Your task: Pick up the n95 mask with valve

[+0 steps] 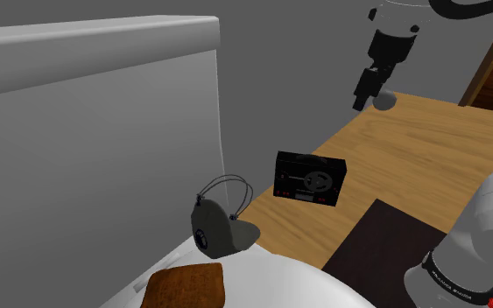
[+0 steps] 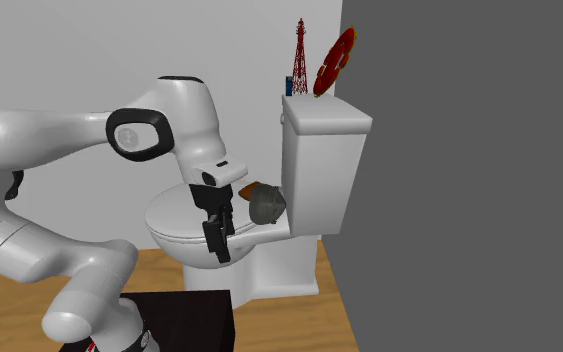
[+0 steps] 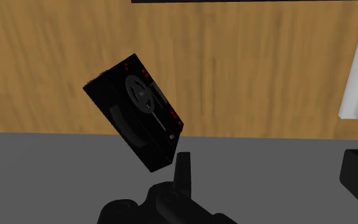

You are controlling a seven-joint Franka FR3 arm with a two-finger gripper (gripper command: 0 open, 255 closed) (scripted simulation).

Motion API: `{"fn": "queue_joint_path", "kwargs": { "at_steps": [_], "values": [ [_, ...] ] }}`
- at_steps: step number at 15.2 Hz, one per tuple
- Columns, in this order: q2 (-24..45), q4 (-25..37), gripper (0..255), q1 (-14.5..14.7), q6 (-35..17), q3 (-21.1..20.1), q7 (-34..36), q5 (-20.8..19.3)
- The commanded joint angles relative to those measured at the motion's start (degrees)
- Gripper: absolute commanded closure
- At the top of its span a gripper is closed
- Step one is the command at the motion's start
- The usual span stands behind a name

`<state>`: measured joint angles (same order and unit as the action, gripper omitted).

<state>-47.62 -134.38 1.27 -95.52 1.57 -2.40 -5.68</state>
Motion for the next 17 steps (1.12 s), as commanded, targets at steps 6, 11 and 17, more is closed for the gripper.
{"fn": "queue_joint_path", "kwargs": {
  "at_steps": [6,11,17],
  "values": [
    [1.5,-1.8,0,3.0,-3.1,-3.5,4.4,5.8],
    [4.0,-2.4,0,6.0,-6.9,-7.1,8.5,11.5],
    [8.5,-1.4,0,9.5,-12.0,-11.4,13.0,17.8]
  ]
}}
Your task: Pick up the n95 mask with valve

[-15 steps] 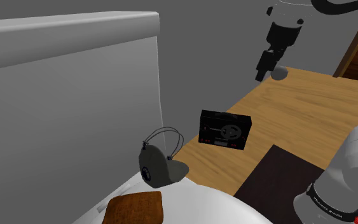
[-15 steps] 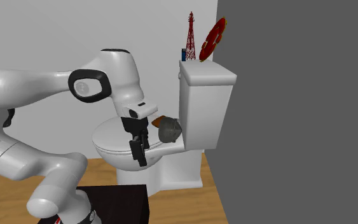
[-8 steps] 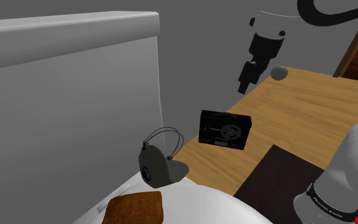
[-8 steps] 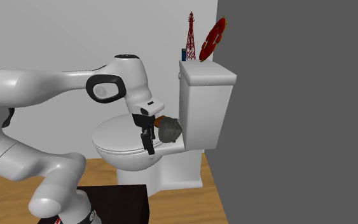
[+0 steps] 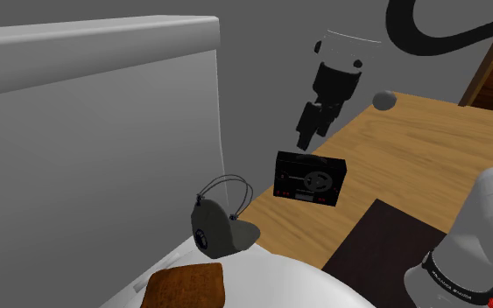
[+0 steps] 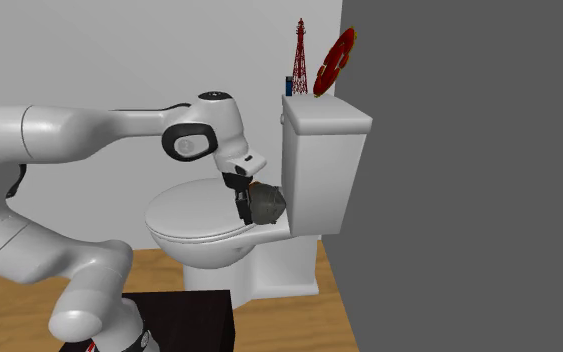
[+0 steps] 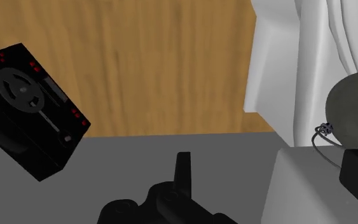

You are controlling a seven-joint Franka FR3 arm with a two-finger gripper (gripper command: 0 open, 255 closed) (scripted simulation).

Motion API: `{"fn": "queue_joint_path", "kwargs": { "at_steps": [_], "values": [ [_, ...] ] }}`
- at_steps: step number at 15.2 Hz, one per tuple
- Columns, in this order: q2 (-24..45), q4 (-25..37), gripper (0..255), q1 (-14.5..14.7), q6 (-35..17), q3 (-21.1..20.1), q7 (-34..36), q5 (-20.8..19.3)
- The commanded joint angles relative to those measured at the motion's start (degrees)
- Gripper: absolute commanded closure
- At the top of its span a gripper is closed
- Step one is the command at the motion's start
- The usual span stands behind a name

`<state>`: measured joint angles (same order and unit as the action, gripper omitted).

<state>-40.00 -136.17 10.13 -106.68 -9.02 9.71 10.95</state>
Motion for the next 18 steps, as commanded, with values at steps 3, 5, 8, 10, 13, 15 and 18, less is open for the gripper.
{"fn": "queue_joint_path", "kwargs": {
  "at_steps": [3,5,8,10,13,15,18],
  "values": [
    [3.6,1.6,0,2.2,-3.5,-3.0,2.9,4.0],
    [5.6,2.6,0,3.2,-5.4,-4.5,4.2,5.7],
    [8.8,4.6,0,4.6,-8.1,-6.7,6.1,8.1],
    [11.0,6.1,0,5.4,-9.8,-8.1,7.3,9.5],
    [14.6,8.8,0,6.5,-12.4,-10.3,9.1,11.2],
    [17.1,10.9,0,7.1,-14.1,-11.8,10.3,12.0],
    [20.4,13.8,0,7.8,-16.2,-13.7,12.0,12.8]
  ]
}}
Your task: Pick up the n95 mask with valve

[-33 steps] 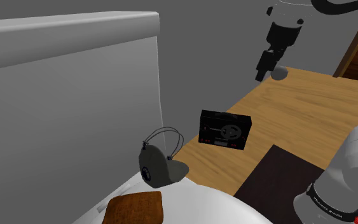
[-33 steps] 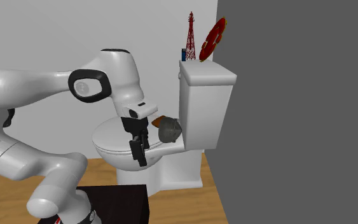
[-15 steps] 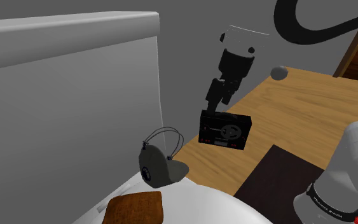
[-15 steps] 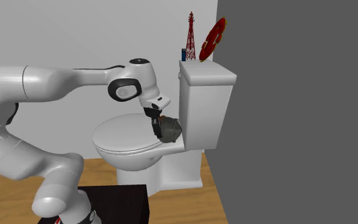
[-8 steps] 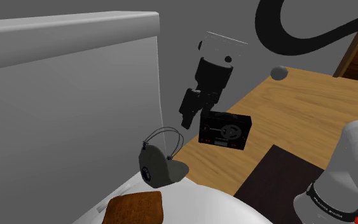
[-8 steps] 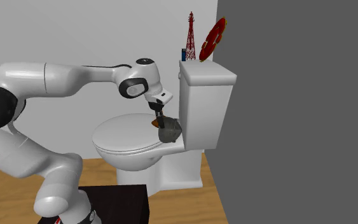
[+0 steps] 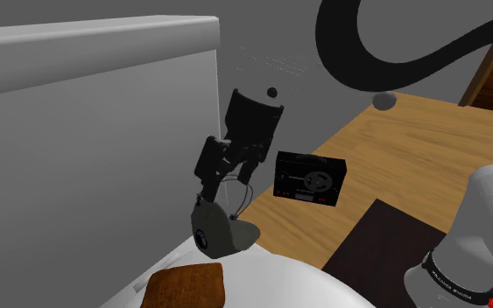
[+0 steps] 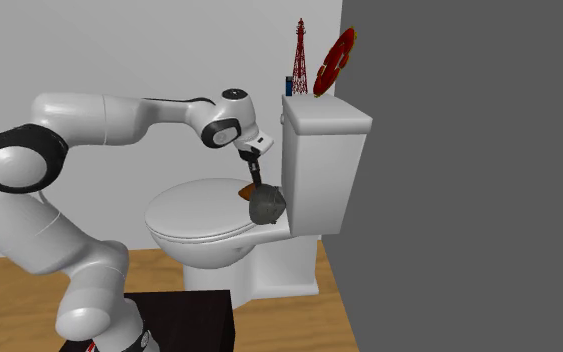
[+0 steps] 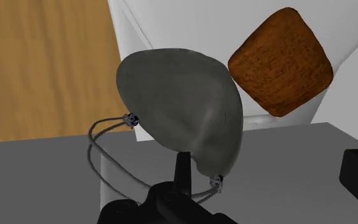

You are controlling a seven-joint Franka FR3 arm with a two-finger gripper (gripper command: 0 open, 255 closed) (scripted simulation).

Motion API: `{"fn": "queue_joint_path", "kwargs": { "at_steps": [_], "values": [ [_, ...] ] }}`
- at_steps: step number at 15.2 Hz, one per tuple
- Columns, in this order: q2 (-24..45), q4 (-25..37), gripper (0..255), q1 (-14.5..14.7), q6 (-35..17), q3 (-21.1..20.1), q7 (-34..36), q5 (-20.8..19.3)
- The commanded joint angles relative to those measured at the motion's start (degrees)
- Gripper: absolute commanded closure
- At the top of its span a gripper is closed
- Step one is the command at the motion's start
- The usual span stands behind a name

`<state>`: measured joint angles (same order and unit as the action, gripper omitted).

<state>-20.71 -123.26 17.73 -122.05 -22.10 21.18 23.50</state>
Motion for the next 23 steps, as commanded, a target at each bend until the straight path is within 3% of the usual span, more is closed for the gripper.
{"fn": "queue_joint_path", "kwargs": {
  "at_steps": [1,9,10,19,23],
  "values": [
    [1.2,0.2,0,0.3,-1.6,-0.7,0.3,0.4],
    [1.9,-4.2,0,0.7,-6.5,-1.3,-1.1,1.5],
    [1.9,-4.2,255,0.7,-6.5,-1.3,-1.1,1.5],
    [1.9,-4.2,255,0.7,-6.5,-1.3,-1.1,1.5],
    [1.4,-1.6,255,0.5,-3.5,-0.9,-0.2,0.8]
  ]
}}
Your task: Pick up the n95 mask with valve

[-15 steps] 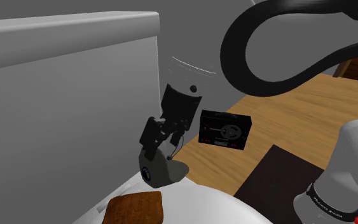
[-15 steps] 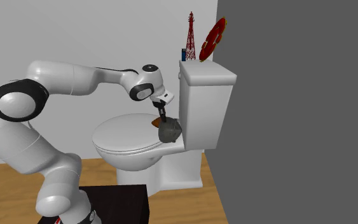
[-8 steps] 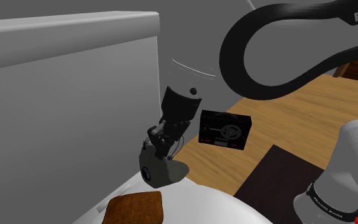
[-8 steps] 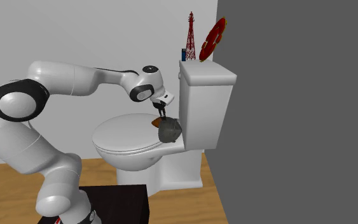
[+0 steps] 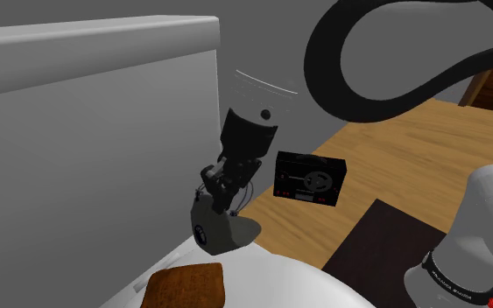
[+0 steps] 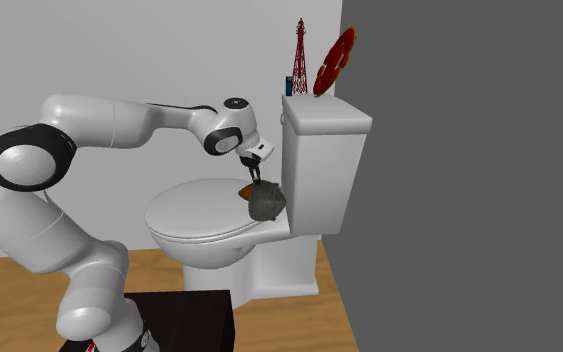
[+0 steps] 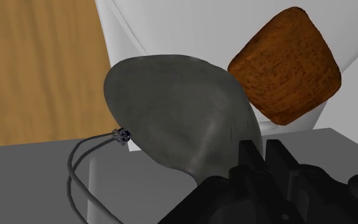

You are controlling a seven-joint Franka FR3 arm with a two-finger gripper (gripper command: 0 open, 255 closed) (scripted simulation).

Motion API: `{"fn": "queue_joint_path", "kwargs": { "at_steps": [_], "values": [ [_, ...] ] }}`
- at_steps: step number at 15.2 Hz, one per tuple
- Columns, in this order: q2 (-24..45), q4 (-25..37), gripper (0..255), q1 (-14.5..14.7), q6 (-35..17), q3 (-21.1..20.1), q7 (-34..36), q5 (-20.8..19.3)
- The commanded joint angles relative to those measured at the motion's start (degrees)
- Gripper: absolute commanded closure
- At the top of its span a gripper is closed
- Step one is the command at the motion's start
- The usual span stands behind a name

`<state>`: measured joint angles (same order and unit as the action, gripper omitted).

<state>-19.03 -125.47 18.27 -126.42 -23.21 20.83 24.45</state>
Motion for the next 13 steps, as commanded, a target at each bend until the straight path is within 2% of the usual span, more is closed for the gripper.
{"fn": "queue_joint_path", "kwargs": {
  "at_steps": [1,11,13],
  "values": [
    [-0.4,1.3,255,-0.1,1.6,0.3,0.3,-0.3],
    [-0.6,8.7,255,-0.8,9.0,1.0,2.4,-1.8],
    [-0.6,8.8,255,-0.8,9.1,1.0,2.4,-1.8]
  ]
}}
